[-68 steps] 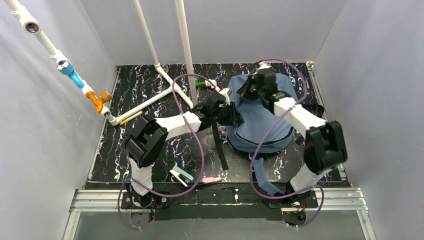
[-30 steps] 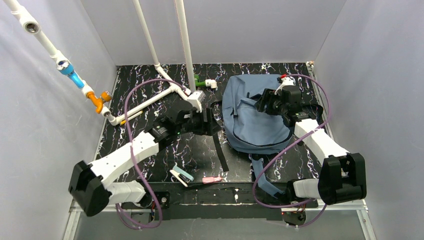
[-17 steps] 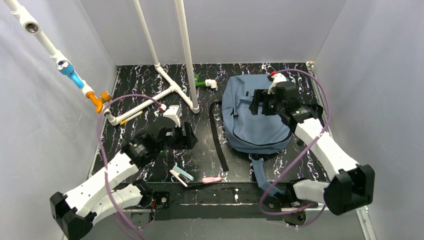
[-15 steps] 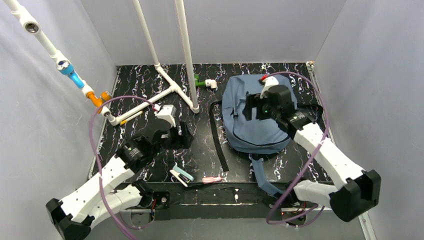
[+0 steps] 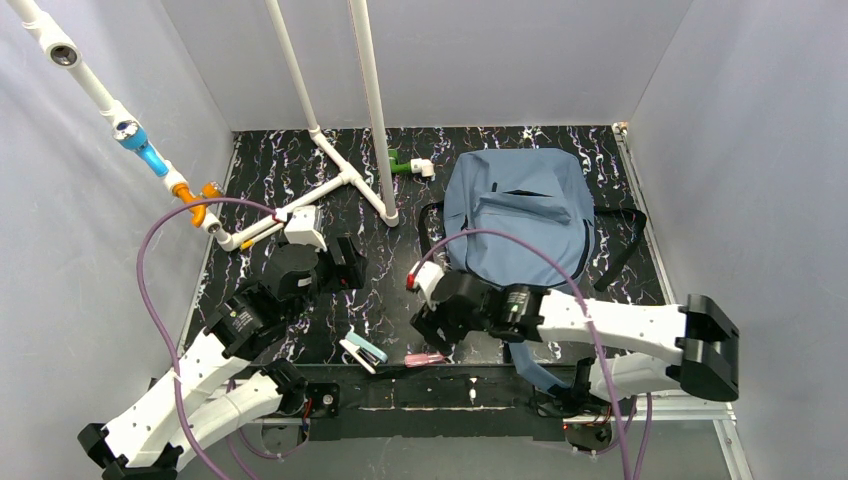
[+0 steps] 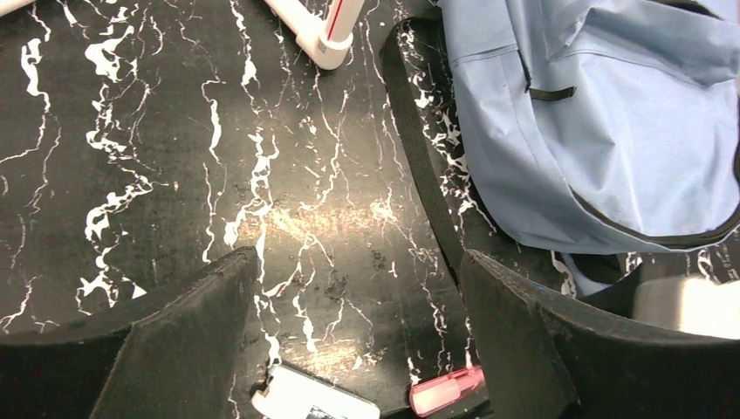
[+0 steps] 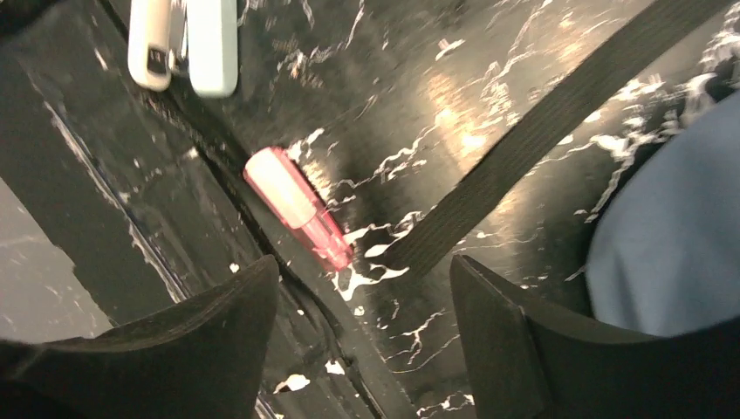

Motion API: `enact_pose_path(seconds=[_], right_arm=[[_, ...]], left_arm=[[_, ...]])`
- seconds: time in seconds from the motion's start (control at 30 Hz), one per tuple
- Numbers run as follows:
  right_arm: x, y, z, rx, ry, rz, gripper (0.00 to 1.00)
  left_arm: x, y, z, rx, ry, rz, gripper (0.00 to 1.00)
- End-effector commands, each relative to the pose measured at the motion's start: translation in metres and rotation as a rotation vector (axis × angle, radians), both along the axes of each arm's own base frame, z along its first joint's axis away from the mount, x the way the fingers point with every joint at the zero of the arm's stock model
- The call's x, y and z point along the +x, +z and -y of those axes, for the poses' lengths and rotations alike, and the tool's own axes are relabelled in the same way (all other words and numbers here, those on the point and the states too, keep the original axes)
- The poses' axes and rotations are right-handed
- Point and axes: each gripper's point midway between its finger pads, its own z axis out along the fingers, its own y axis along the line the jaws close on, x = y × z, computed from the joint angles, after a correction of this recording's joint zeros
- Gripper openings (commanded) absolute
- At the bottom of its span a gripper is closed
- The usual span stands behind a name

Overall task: Pack the student bag
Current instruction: Pick up the stationery from the center of the board.

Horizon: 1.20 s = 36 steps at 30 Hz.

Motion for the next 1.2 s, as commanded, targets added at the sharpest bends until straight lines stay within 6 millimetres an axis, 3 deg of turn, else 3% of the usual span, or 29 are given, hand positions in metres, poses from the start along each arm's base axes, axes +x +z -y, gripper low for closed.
enact_pose_path(seconds=[0.0, 0.1, 0.4, 0.53, 0.77, 0.93, 1.17], right_arm=[[-0.014, -0.011, -0.017, -0.009, 0.083, 0.039, 0.77], [-0.025, -0.027, -0.024, -0.057, 0.165, 0.07, 0.77], [-0.031, -0.067, -0.035, -0.182, 0.266, 0.092, 0.72], [-0.036, -0.084, -0.033, -0.232, 0.28, 0.08, 0.64], [-0.038, -0.097, -0.034, -0.28, 0.271, 0.107, 0.6], [-0.031, -0.098, -0.033, -0.284, 0.224, 0.129, 0.4], [-0.019, -0.067, -0.03, -0.18, 0.133, 0.193, 0.07]], left_arm=[[0.0, 0.011, -0.016, 0.037, 0.047, 0.036, 0.86], [0.0, 0.008, -0.02, 0.044, 0.063, 0.038, 0.86], [0.001, 0.002, -0.015, 0.044, 0.049, 0.016, 0.86], [0.0, -0.001, -0.017, 0.048, 0.055, 0.014, 0.86], [0.001, -0.001, -0.015, 0.047, 0.052, 0.012, 0.86], [0.001, -0.001, -0.013, 0.039, 0.043, 0.008, 0.86], [-0.001, -0.006, -0.014, 0.035, 0.045, 0.002, 0.86]])
